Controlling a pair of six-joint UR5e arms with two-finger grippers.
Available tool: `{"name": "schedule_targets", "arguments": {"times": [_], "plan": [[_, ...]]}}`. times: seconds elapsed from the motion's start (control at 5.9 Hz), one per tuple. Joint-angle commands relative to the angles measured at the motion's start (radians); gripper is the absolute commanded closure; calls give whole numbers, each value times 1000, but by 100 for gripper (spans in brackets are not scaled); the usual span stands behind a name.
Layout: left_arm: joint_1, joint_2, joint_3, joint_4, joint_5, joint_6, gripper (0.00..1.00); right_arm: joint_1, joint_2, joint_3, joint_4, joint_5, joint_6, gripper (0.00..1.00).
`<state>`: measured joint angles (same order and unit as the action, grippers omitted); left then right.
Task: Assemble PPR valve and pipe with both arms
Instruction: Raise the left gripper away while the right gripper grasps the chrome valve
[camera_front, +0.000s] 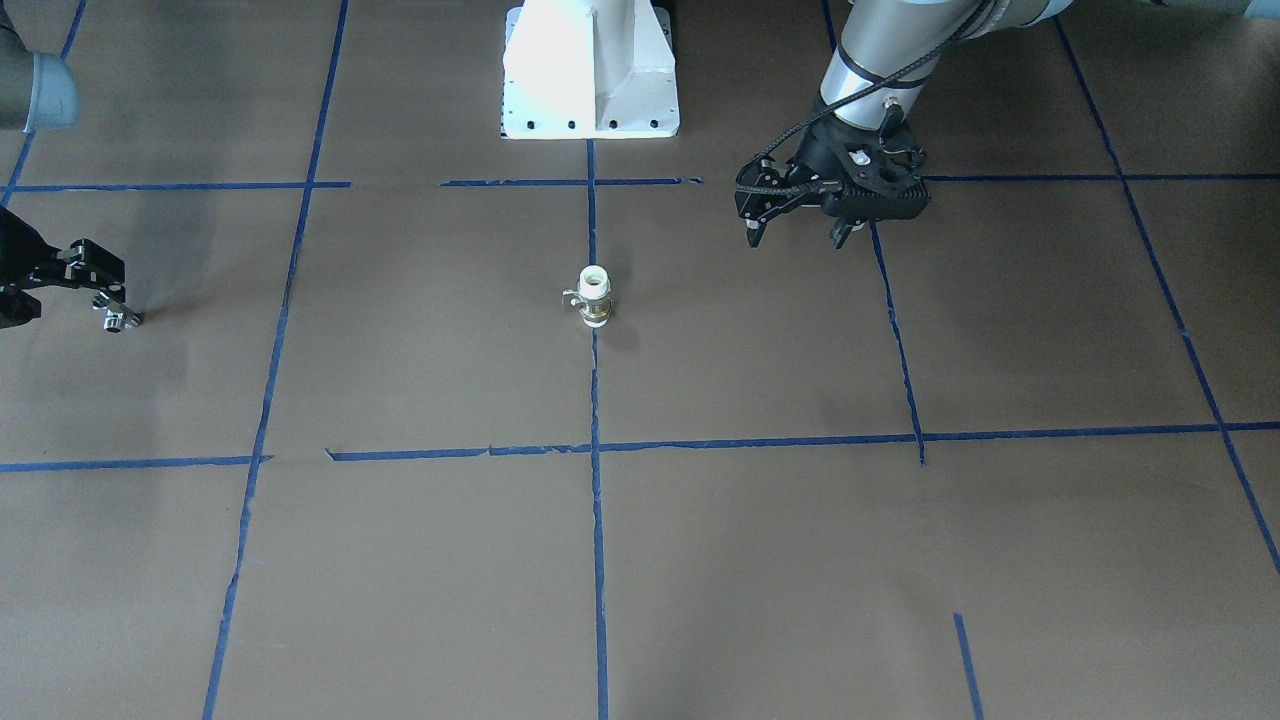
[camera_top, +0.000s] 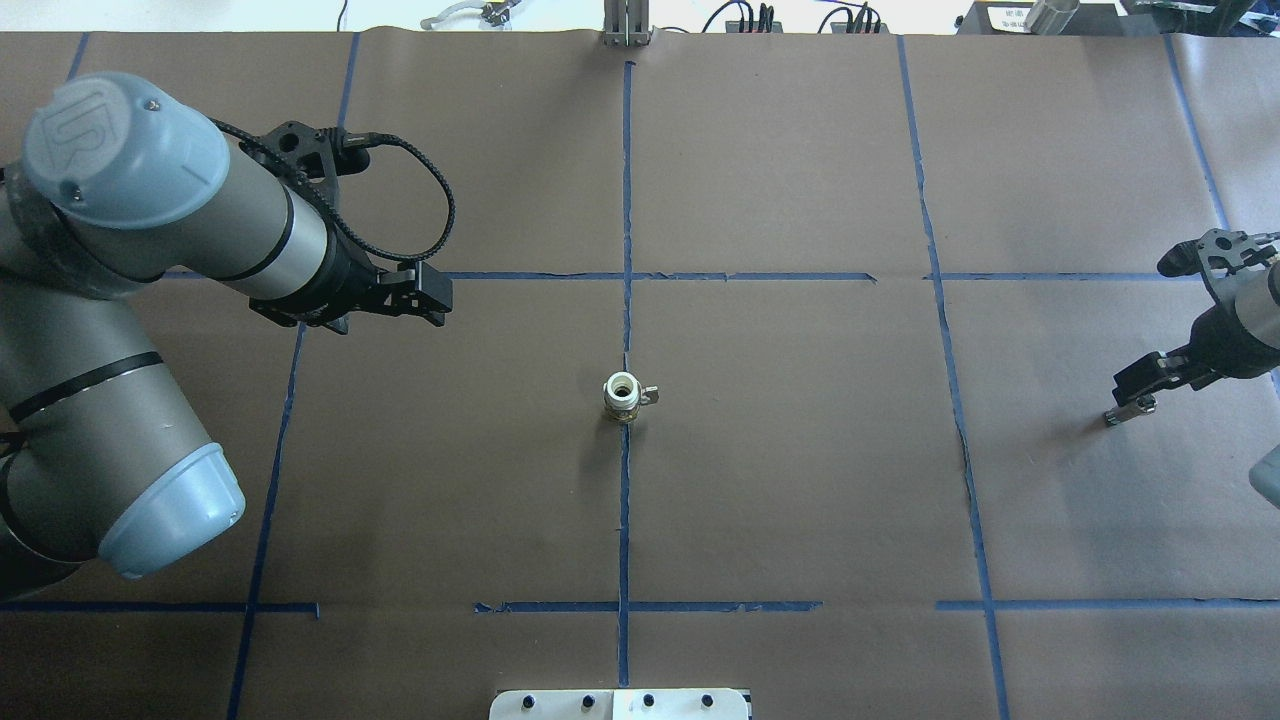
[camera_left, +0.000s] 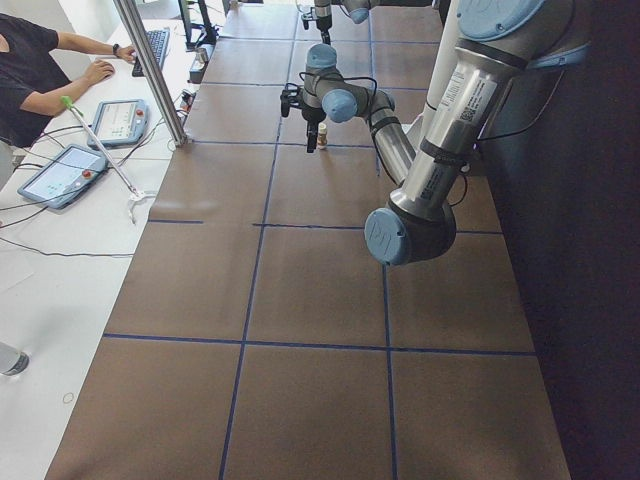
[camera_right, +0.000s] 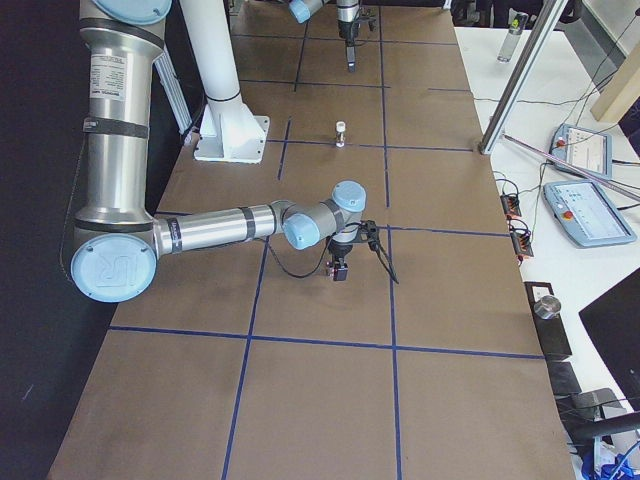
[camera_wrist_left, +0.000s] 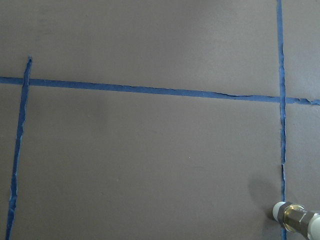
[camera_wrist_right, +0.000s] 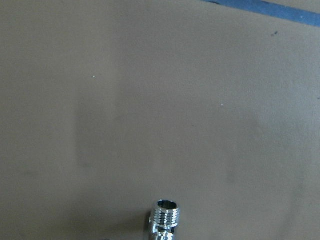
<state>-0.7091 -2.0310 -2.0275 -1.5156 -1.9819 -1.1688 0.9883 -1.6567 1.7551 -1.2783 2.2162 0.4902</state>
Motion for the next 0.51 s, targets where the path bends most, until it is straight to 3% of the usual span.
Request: {"name": "schedule_targets", "arguments": {"times": [0.0, 0.34], "plan": [[0, 0, 0, 0, 0, 0, 0, -14, 3, -12, 0, 3, 1, 18], [0, 0, -5, 0, -2, 0, 0, -16, 3, -14, -1, 5, 2, 41]]}}
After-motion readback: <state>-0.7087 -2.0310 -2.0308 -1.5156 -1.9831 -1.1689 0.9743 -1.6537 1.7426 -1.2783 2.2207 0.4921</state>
